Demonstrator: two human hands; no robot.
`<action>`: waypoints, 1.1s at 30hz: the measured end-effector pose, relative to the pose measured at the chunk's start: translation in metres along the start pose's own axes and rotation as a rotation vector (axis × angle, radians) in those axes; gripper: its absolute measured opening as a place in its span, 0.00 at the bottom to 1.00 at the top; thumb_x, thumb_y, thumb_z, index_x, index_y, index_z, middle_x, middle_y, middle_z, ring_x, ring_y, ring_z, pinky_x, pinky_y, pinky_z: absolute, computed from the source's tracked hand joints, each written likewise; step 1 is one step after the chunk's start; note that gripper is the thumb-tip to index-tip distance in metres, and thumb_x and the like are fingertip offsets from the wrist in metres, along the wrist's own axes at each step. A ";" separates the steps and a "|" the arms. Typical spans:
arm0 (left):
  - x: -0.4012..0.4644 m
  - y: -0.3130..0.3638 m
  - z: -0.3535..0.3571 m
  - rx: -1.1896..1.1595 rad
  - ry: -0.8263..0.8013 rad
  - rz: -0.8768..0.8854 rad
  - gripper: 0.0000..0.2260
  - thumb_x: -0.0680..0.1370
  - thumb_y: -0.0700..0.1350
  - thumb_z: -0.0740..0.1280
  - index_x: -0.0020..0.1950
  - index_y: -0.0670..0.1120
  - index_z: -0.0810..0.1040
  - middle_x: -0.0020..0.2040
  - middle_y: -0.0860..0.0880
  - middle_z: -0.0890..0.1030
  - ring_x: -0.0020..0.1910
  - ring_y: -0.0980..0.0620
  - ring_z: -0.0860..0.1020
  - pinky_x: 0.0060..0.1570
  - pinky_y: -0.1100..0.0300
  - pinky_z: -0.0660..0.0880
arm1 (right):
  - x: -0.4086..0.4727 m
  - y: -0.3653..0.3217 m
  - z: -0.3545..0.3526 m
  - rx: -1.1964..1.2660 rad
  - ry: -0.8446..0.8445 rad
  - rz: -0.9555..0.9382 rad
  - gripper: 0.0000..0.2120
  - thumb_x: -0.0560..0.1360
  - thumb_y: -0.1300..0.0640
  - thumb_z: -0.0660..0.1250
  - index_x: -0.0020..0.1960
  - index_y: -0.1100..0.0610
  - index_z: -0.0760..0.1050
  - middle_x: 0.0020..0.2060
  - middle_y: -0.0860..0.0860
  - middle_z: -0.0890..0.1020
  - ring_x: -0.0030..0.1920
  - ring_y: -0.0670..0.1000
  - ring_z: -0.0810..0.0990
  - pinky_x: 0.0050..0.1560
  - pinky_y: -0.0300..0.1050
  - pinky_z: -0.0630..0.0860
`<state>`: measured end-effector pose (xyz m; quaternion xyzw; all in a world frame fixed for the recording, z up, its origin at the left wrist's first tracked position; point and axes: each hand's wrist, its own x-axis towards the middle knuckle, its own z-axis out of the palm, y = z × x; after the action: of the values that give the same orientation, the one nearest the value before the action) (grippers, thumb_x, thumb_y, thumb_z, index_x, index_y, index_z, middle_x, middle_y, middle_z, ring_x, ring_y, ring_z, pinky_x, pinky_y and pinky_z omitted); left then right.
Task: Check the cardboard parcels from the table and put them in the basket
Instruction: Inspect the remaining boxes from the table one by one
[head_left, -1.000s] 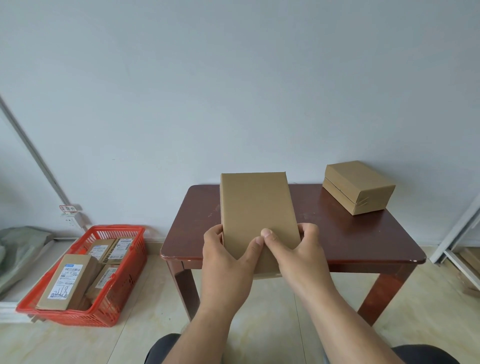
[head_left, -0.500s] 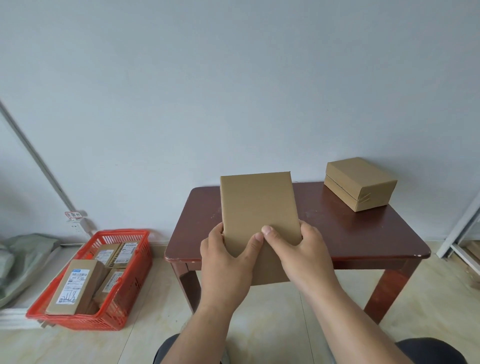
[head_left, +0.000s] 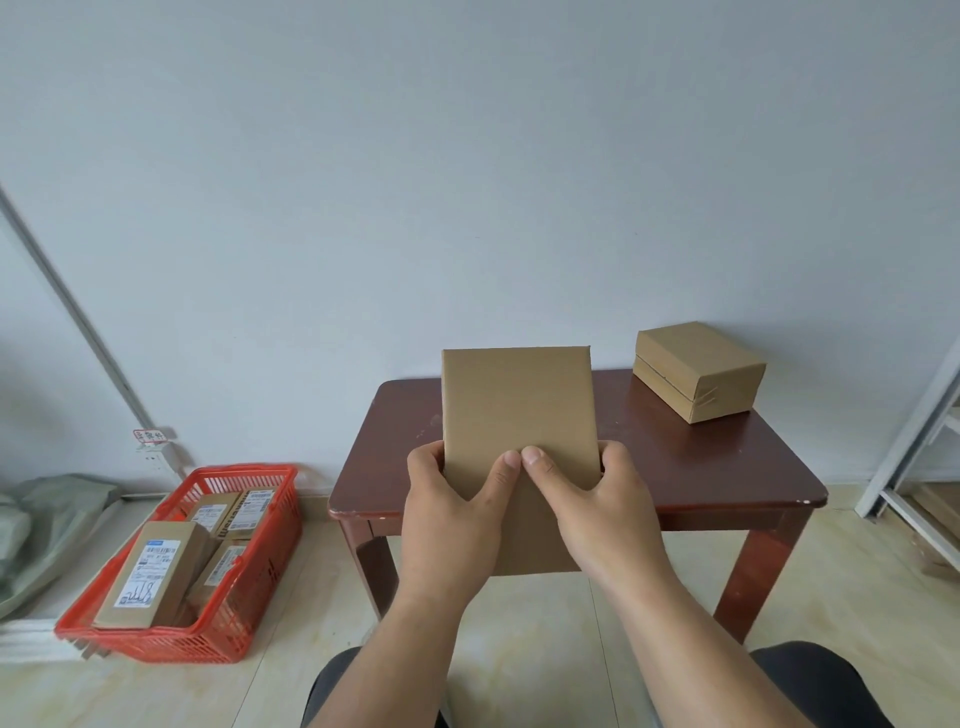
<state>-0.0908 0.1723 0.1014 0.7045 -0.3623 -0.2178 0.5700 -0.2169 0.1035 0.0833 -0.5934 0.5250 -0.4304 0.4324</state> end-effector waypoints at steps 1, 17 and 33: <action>-0.002 0.000 0.001 -0.018 0.004 -0.003 0.24 0.75 0.60 0.76 0.61 0.52 0.69 0.53 0.59 0.80 0.49 0.65 0.80 0.36 0.73 0.74 | 0.001 -0.001 0.000 -0.008 0.006 -0.002 0.27 0.69 0.29 0.75 0.56 0.45 0.74 0.51 0.42 0.84 0.52 0.46 0.84 0.53 0.53 0.82; -0.037 0.007 -0.006 -0.117 0.037 0.082 0.26 0.65 0.73 0.73 0.59 0.67 0.73 0.59 0.61 0.80 0.63 0.56 0.79 0.60 0.50 0.79 | -0.037 -0.012 -0.019 -0.015 0.047 -0.035 0.28 0.68 0.25 0.72 0.54 0.46 0.74 0.51 0.42 0.83 0.54 0.47 0.83 0.53 0.54 0.82; -0.026 -0.002 -0.001 -0.099 0.021 -0.018 0.29 0.72 0.62 0.78 0.66 0.57 0.69 0.57 0.62 0.80 0.51 0.68 0.80 0.43 0.68 0.74 | -0.021 -0.006 -0.008 -0.052 0.016 0.046 0.31 0.69 0.24 0.71 0.54 0.49 0.72 0.53 0.44 0.82 0.53 0.48 0.82 0.54 0.56 0.82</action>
<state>-0.1064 0.1925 0.0974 0.6810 -0.3385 -0.2332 0.6061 -0.2251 0.1241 0.0901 -0.5888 0.5530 -0.4111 0.4224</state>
